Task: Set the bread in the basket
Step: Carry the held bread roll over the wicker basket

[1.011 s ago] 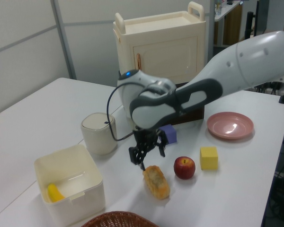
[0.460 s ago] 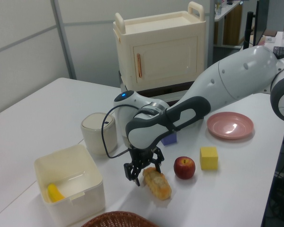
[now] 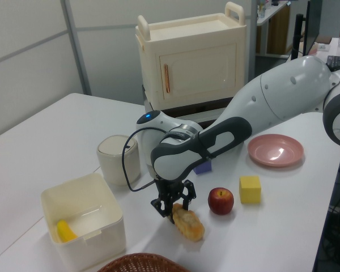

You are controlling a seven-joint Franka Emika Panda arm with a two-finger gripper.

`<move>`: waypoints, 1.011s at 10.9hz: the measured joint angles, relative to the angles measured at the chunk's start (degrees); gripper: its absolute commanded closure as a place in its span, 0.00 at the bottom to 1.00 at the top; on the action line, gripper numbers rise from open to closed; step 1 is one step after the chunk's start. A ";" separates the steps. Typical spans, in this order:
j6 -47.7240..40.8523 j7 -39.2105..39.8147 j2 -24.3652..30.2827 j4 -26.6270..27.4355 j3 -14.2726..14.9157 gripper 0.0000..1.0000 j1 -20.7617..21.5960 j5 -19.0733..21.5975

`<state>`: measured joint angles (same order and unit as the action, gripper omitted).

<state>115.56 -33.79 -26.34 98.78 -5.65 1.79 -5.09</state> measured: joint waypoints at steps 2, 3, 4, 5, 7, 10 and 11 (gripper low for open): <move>-1.59 2.14 0.92 -0.14 -0.06 0.67 0.03 -0.01; -3.27 3.12 1.99 -0.34 -0.18 0.67 0.17 0.00; -5.50 4.10 3.61 -0.49 -0.25 0.67 0.66 0.00; -8.14 4.64 5.53 -0.83 -0.31 0.67 1.60 0.00; -12.99 4.80 8.44 -2.66 -0.40 0.63 3.91 0.09; -14.64 4.83 9.09 -6.06 -0.58 0.53 10.09 0.23; -14.64 4.83 9.07 -6.67 -0.61 0.53 12.76 0.23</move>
<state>100.91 -28.96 -17.28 92.10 -6.27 14.55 -4.86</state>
